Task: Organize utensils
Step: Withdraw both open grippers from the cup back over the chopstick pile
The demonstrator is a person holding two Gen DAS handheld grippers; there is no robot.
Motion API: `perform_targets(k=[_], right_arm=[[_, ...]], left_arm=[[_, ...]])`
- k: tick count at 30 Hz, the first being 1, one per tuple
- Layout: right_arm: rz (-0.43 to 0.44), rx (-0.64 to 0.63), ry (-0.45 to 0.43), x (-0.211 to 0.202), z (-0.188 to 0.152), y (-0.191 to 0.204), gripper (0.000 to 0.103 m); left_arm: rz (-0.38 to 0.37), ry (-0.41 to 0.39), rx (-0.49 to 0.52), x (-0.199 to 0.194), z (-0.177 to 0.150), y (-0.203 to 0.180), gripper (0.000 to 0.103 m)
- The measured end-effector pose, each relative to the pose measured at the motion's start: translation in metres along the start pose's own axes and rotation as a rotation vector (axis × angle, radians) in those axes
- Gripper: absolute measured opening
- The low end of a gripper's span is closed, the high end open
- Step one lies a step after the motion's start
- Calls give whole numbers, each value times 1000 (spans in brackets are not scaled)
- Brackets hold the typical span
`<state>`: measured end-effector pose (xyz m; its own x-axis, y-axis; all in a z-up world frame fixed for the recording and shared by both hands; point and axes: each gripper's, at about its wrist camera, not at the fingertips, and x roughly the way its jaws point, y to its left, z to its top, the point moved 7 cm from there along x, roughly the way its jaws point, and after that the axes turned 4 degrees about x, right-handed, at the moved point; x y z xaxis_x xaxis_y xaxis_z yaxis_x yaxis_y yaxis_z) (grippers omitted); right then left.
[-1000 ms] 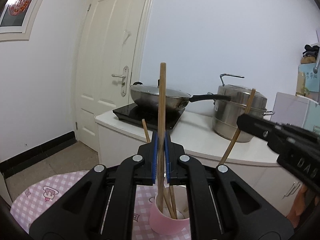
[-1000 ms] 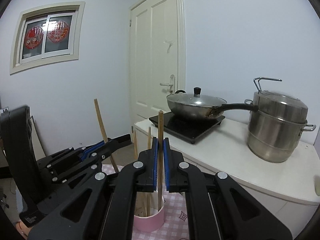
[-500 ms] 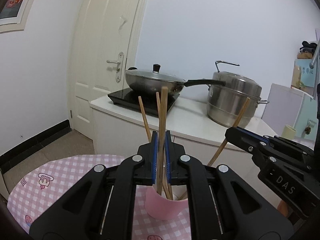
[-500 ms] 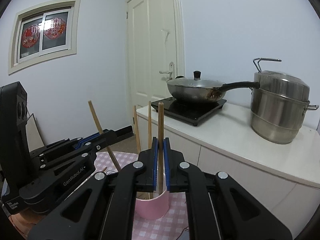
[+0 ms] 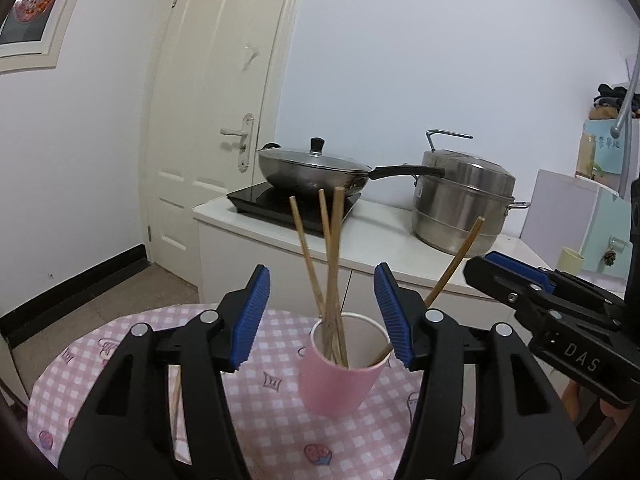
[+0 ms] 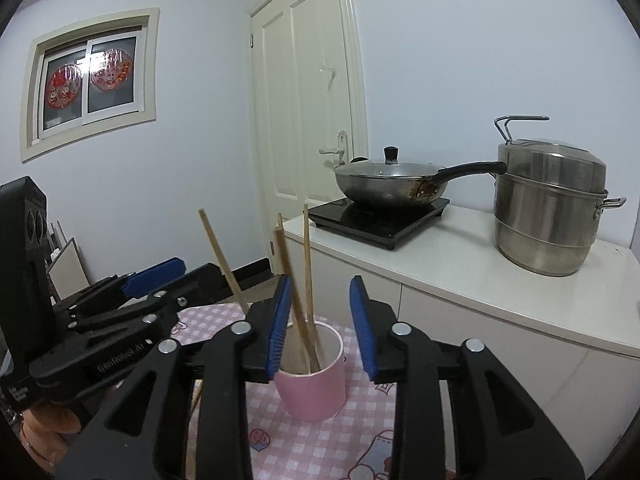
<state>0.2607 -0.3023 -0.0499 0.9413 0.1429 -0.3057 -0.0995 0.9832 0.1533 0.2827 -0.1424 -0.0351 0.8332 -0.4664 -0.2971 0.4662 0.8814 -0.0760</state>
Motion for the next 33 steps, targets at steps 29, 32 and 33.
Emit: perform_targets(k=[29,32,33], right_arm=[[48,6,103,-27,-91,36,38],[51,25,135,-25,-105,35,39],[52,33,147,-24,-110,34,39]], left_arm=[[35,247,47,-73,-116,32,58],[2,298,60,-70,-135,23,58],[-7,314,67,-69,-140,21,58]])
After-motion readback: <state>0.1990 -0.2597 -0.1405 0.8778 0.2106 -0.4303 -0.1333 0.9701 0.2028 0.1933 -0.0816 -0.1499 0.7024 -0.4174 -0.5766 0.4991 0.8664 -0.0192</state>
